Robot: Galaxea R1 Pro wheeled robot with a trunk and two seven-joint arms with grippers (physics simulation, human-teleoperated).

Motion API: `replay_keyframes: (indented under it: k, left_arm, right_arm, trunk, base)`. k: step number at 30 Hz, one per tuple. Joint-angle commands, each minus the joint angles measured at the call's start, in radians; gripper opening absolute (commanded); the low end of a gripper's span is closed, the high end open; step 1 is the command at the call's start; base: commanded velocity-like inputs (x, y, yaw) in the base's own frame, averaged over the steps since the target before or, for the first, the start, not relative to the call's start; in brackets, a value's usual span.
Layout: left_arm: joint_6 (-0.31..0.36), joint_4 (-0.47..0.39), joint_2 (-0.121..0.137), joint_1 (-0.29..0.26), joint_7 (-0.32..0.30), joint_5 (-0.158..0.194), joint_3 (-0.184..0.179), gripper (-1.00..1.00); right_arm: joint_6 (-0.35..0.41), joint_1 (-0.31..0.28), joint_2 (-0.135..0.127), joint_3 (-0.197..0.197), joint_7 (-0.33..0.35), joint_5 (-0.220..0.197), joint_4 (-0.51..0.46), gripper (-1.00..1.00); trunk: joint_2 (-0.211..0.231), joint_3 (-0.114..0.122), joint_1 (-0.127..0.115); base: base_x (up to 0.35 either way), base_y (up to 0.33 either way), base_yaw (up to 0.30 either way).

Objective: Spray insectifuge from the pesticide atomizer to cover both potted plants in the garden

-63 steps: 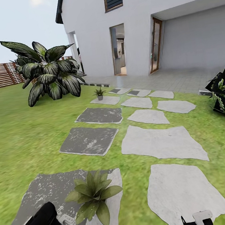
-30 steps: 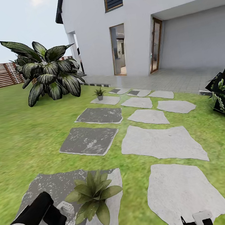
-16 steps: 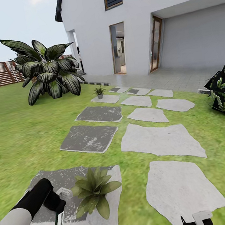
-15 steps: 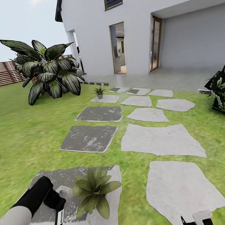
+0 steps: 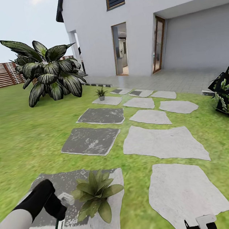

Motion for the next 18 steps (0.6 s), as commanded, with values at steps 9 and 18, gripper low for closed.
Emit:
replay_keyframes:
  k: [9, 18]
  left_arm:
    - [0.010, -0.006, -0.008, -0.013, -0.051, -0.052, -0.014, -1.00]
    - [0.021, -0.006, -0.002, -0.016, -0.050, -0.052, -0.008, -1.00]
  right_arm:
    - [-0.003, -0.001, 0.001, -0.003, -0.007, 0.011, 0.001, 1.00]
    - [-0.004, -0.001, 0.008, -0.003, -0.008, 0.010, 0.000, 1.00]
  trunk:
    - [0.000, -0.001, 0.000]
    - [0.000, -0.001, 0.000]
  base:
    - [0.000, 0.000, 0.000]
    - [0.000, -0.058, 0.139]
